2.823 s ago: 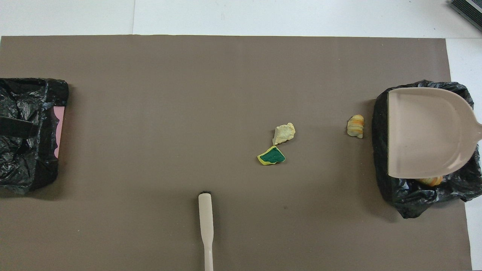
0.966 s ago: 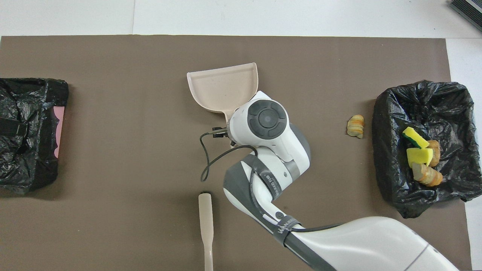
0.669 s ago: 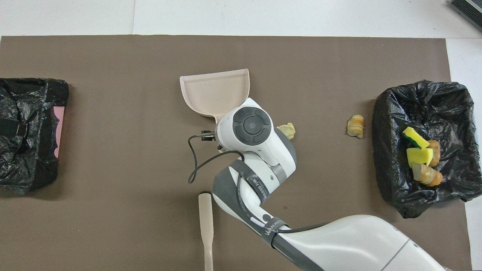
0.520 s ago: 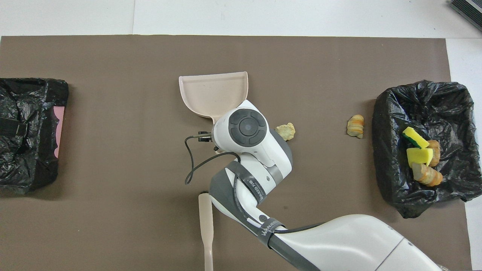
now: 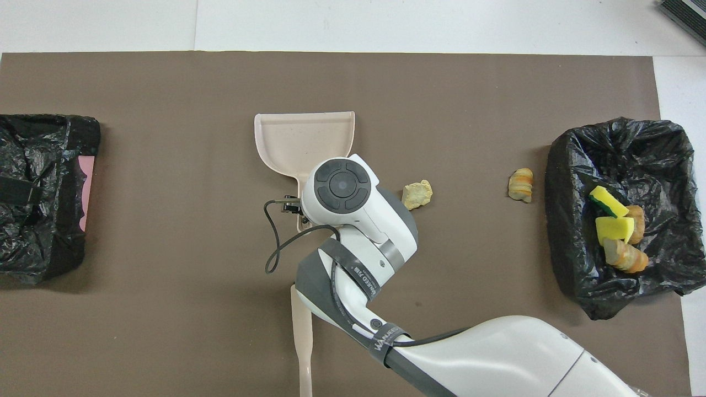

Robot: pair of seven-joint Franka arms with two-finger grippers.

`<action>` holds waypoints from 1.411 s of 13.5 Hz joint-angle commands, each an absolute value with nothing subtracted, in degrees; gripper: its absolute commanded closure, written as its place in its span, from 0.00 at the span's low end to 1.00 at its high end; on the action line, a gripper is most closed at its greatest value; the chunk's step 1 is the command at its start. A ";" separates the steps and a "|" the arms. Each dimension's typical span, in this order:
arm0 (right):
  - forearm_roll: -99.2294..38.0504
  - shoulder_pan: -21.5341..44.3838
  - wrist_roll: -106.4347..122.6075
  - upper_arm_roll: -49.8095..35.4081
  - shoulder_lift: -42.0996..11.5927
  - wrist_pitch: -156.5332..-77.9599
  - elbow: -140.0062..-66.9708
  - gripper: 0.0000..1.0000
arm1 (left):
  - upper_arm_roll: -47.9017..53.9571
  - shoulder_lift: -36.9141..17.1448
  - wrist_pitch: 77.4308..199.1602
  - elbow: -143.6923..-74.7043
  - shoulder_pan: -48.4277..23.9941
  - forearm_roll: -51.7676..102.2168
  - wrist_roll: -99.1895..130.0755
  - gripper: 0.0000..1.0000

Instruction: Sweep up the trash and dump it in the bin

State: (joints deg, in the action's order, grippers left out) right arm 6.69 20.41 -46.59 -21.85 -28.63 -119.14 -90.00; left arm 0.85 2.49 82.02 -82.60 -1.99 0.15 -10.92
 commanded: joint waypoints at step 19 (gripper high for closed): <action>-6.06 24.43 -55.37 -35.16 -8.88 -126.56 -123.40 0.43 | 19.40 -2.63 114.85 -102.73 -2.02 0.97 5.07 0.00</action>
